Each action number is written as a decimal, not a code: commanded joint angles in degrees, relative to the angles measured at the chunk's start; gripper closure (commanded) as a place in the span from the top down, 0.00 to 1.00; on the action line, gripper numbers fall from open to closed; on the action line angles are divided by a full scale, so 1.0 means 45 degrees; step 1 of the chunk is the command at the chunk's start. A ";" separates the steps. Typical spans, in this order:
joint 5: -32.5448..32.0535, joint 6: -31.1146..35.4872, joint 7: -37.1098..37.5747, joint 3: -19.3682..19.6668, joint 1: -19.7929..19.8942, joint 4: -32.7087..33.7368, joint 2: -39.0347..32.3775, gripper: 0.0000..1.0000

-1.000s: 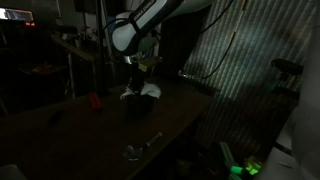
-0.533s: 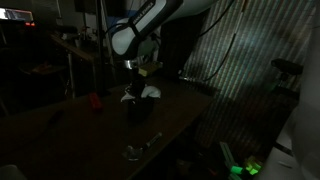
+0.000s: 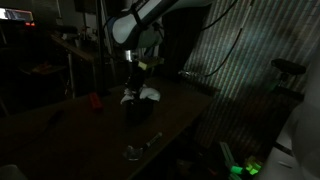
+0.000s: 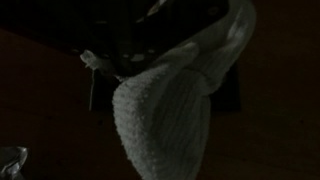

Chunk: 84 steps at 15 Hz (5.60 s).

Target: Put the white towel in the black box

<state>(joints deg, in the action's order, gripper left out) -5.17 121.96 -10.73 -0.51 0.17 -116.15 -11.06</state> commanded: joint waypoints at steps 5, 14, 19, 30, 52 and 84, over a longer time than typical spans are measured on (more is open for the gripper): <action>-0.0994 0.0462 0.0062 0.0009 -0.0066 -0.0614 0.2858 0.00; -0.1797 0.0684 -0.0231 0.0107 0.0029 0.0137 0.1188 0.00; -0.2023 0.0452 -0.0515 0.0213 0.0087 0.0932 -0.0210 0.00; -0.1970 -0.0316 -0.1173 0.0156 0.0177 0.1432 -0.1328 0.00; 0.0545 -0.0705 -0.1413 -0.0100 0.0437 0.1146 -0.1685 0.00; -0.0498 -0.2038 0.1868 -0.0298 -0.0132 -0.3208 0.4204 0.00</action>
<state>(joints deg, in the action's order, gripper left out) -8.08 113.71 -4.19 -1.53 0.64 -127.58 4.81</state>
